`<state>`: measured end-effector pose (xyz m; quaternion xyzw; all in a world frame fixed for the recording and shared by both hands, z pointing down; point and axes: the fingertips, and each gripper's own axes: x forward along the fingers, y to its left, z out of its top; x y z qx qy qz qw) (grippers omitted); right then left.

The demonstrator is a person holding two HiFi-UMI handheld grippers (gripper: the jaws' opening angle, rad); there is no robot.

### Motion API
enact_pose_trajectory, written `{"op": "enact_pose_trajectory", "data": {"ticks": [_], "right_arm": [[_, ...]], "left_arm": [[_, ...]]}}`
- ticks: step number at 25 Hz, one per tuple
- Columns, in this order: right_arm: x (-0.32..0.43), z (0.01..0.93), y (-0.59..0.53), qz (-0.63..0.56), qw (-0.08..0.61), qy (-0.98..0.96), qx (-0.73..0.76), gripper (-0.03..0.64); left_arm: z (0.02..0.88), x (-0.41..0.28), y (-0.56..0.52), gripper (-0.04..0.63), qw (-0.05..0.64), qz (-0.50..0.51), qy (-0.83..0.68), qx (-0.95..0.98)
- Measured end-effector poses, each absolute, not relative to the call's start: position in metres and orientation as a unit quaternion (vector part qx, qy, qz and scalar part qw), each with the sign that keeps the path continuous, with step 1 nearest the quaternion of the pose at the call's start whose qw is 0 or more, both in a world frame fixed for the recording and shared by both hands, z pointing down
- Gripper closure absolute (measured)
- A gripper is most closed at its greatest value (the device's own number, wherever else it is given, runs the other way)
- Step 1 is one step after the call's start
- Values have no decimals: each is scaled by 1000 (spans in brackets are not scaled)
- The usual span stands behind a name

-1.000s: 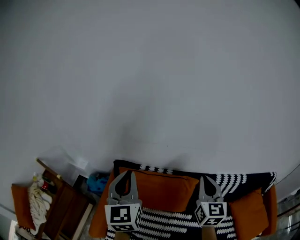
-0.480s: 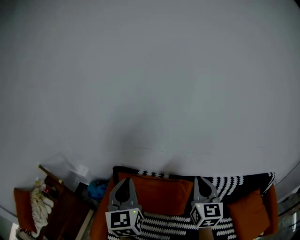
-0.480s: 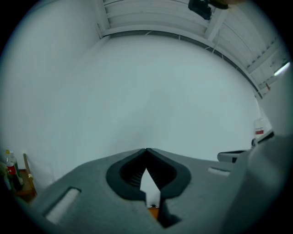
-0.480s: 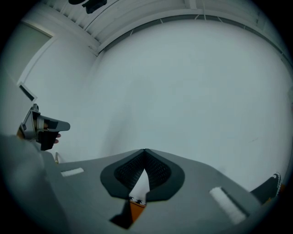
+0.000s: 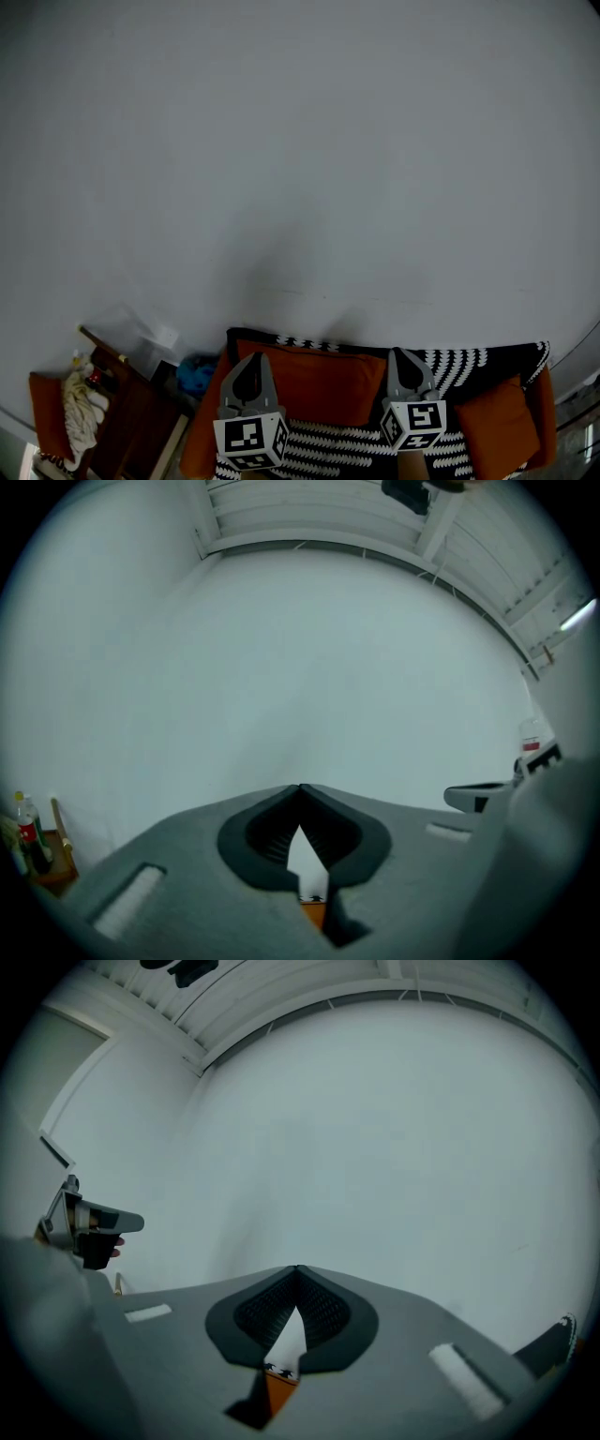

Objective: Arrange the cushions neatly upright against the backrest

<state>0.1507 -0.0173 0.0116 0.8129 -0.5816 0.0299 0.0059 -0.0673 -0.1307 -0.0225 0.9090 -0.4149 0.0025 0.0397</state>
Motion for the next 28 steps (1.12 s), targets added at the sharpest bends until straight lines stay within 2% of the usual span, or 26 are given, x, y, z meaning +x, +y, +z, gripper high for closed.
{"op": "enact_pose_trajectory", "data": {"ticks": [17,23,28], "right_arm": [[151,18,-6,33,11,-562,826,607],[169,29,31,42,20,-508,860,599],[204,45,97,66,21,-431,900,534]], "left_arm": [[-18,-71,-133,593,23,8,-412,911],[-14,-41,-130,592,14,12,-360,933],[-4,21,-106,509,12,19,-276,961]]}}
